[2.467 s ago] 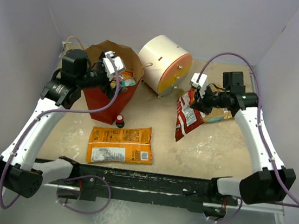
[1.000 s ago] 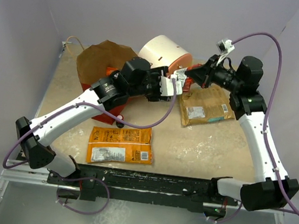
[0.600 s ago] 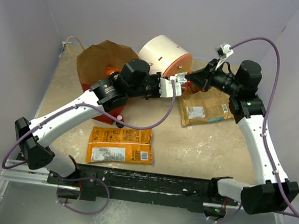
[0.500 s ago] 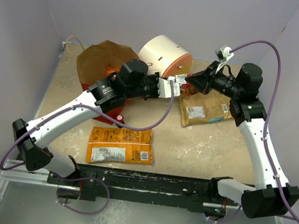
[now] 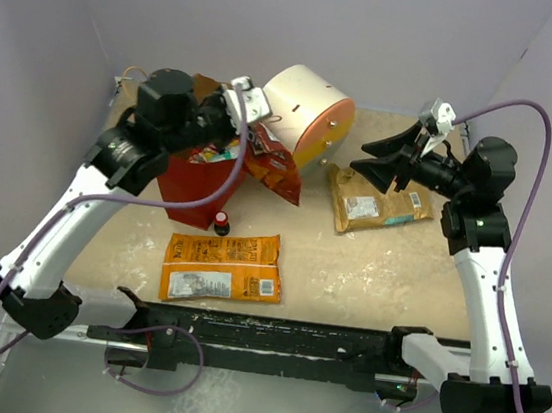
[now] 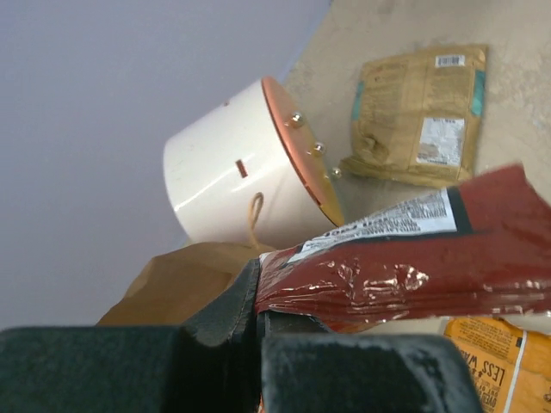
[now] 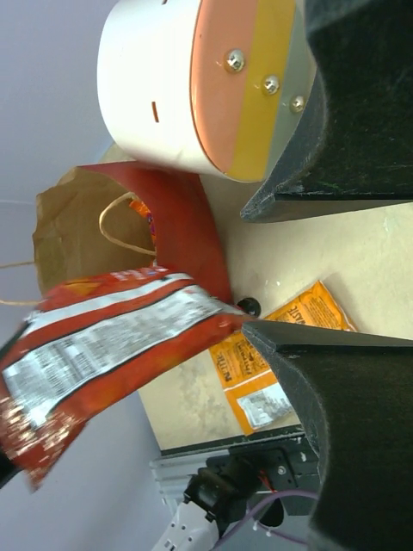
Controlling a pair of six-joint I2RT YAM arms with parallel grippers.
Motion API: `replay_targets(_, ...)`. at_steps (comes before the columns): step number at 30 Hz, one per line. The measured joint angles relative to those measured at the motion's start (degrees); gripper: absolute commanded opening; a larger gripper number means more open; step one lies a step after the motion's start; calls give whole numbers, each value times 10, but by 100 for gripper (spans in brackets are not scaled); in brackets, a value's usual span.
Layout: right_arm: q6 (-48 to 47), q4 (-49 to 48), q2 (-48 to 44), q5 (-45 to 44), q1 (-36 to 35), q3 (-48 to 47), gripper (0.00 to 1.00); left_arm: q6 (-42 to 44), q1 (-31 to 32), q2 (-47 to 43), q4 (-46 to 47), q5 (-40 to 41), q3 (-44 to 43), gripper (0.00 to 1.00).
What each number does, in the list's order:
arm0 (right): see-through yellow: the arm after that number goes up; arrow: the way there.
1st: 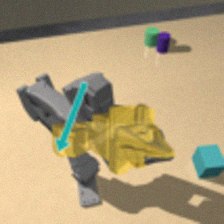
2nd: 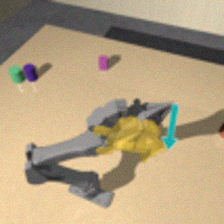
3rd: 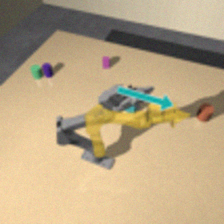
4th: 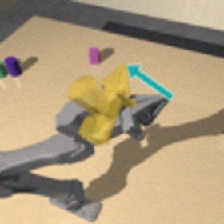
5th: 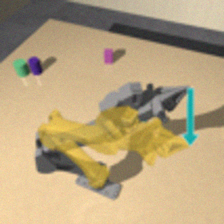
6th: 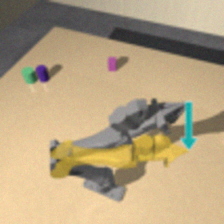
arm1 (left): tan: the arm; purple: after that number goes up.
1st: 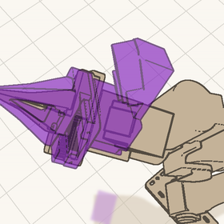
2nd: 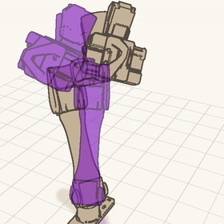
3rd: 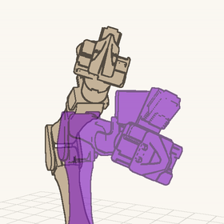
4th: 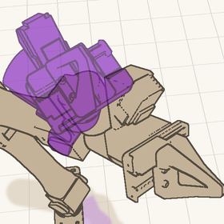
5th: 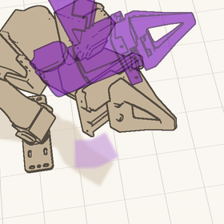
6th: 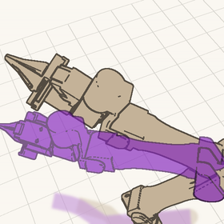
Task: Place the snacks into the paper bag
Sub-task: Place the snack in the paper bag.
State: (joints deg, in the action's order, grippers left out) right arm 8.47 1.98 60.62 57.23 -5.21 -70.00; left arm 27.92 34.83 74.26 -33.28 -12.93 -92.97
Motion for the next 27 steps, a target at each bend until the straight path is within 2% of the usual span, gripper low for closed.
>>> replay_targets(7, 0, -2, -13, 15, 10, 0, 52, -36, -52, -59, -24, -5, -57, 0)
replay_targets(11, 0, -2, -18, 15, 14, 0, 52, -33, -72, -71, -25, 55, -94, 0)
replay_targets(16, 0, -2, -18, 14, 15, 0, 52, -9, -84, -35, -25, 174, -153, 0)
replay_targets(20, -1, -2, -18, 14, 15, 1, 52, 18, -89, 9, -25, 250, -169, 0)
replay_targets(27, -10, 8, -18, 13, 15, 2, 52, 53, -93, 80, -73, 323, -169, 0)
